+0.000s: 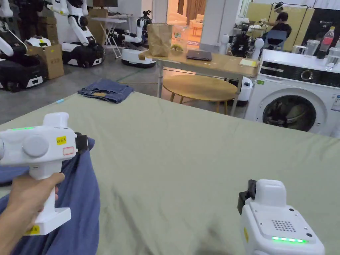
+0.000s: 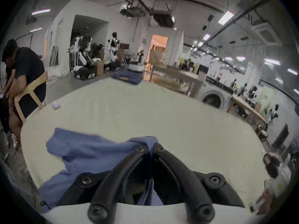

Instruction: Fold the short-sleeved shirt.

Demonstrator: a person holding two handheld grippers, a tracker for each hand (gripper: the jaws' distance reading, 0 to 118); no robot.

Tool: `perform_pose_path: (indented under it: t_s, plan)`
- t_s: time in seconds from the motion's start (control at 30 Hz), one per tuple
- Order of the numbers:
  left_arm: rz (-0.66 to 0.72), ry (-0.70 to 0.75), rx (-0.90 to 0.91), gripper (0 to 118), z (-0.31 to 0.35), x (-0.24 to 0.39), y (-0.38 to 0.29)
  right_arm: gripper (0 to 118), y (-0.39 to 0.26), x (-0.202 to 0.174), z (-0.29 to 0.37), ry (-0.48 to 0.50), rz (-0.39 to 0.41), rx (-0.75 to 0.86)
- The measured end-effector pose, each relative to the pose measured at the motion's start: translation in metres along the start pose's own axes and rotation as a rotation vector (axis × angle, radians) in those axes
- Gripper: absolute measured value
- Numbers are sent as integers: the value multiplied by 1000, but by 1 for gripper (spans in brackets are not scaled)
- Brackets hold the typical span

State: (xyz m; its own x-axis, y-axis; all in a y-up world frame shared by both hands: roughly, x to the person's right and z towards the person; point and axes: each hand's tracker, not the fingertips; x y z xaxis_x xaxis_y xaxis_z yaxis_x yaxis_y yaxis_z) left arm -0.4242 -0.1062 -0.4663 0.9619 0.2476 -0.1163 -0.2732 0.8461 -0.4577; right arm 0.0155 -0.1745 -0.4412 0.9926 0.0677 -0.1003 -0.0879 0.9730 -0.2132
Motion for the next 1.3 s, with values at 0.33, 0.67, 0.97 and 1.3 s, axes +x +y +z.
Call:
perform_pose_path:
  t_s: [0.33, 0.67, 0.97, 1.3]
  plan:
    - [-116, -273, 132, 0, 32, 136, 65, 0, 1, 62, 25, -87, -20, 49]
    - [-232, -622, 12, 0, -1, 339, 35, 0, -7, 149, 70, -258, -52, 62]
    - [-337, -888, -148, 0, -5, 483, -55, 0, -25, 222, 122, -435, -64, 40]
    - [-389, -965, -352, 0, -12, 511, -153, 0, -45, 256, 152, -516, -79, -4]
